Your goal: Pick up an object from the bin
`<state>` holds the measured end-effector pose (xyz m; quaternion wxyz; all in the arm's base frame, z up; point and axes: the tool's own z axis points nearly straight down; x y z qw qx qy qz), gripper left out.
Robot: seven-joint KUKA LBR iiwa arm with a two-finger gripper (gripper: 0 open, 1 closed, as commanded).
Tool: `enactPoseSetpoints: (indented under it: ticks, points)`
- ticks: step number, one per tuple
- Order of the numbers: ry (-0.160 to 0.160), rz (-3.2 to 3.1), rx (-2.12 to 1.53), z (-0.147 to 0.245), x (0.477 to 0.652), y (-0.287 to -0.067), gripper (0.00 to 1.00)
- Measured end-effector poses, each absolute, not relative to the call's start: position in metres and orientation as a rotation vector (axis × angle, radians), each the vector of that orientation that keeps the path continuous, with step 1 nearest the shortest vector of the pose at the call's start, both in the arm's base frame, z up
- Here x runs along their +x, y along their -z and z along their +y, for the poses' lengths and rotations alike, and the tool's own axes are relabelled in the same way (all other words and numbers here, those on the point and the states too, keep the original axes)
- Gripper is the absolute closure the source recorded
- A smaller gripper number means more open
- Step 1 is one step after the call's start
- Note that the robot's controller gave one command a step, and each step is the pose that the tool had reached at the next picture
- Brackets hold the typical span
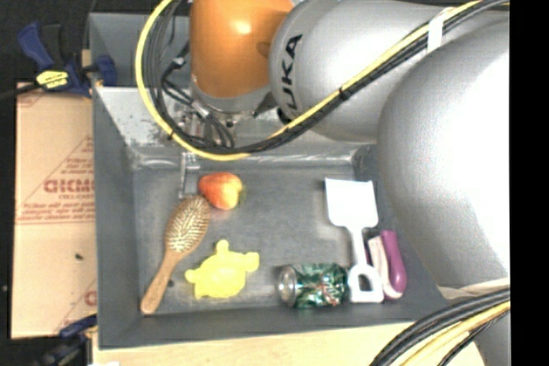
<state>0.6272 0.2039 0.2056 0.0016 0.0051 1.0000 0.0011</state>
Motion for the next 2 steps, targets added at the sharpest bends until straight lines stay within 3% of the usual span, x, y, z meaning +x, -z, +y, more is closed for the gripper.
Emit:
enactPoseSetpoints:
  ticks: [1,2]
  points:
    - [-0.004,3.138,0.016,0.204,0.627,-0.206,0.00]
    - [-0.002,3.118,-0.337,0.190,0.625,-0.181,0.00]
